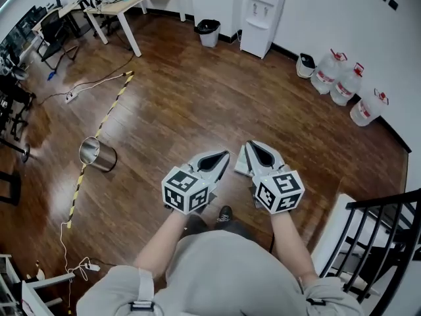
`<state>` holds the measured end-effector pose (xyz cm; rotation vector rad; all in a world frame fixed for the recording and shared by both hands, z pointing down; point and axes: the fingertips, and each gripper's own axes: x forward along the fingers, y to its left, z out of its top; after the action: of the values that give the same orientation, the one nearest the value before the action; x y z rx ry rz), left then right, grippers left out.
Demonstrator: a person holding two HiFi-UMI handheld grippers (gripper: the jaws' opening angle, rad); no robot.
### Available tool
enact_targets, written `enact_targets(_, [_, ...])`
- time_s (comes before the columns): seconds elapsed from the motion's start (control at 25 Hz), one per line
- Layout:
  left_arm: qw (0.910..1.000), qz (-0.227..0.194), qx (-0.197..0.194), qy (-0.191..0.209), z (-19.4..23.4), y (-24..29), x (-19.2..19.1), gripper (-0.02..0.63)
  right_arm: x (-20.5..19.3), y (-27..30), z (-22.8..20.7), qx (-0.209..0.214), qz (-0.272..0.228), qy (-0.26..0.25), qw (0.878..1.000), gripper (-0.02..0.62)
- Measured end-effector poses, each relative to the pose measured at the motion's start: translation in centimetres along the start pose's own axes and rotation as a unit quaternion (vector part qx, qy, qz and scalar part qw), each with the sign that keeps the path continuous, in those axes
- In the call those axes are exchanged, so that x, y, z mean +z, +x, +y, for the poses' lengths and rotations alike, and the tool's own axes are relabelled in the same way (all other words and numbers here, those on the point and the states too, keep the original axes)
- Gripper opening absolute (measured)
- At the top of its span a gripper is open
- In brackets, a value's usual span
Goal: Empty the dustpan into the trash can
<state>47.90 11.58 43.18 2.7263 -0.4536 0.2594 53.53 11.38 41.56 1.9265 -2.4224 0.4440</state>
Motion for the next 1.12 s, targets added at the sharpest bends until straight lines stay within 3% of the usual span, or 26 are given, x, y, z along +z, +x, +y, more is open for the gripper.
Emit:
enact_targets(0.24, [0.998,0.028,-0.057,0.008,2.3,3.3,0.1,-0.003,-1.7,1.9,-2.4,-0.065,0.007,0.018,0.998,-0.002])
enact_targets(0.44, [0.9904,0.068,-0.118,0.023,3.9,6.2,-1.7,-0.003,-6.2,2.6,-4.3,-0.148,0.035,0.054,0.987,-0.001])
enact_targets(0.64, [0.9778,0.111,-0.174,0.036,4.3,8.3,-4.4,-0.003,-12.6,0.8,-7.0,-0.257,0.066,0.109,0.958,0.0])
enact_targets(0.84, [0.9626,0.156,-0.218,0.038,3.3,9.3,-7.9,-0.003,-18.9,-1.1,-9.2,-0.325,0.096,0.164,0.926,0.054])
enact_targets(1.0, [0.9531,0.187,-0.235,0.04,2.5,9.1,-10.1,-0.003,-22.3,-1.6,-11.3,-0.375,0.098,0.204,0.899,0.151])
enact_targets(1.12, [0.9537,0.188,-0.232,0.04,2.5,9.3,-10.2,-0.003,-23.2,-1.2,-13.9,-0.41,0.09,0.206,0.884,0.175])
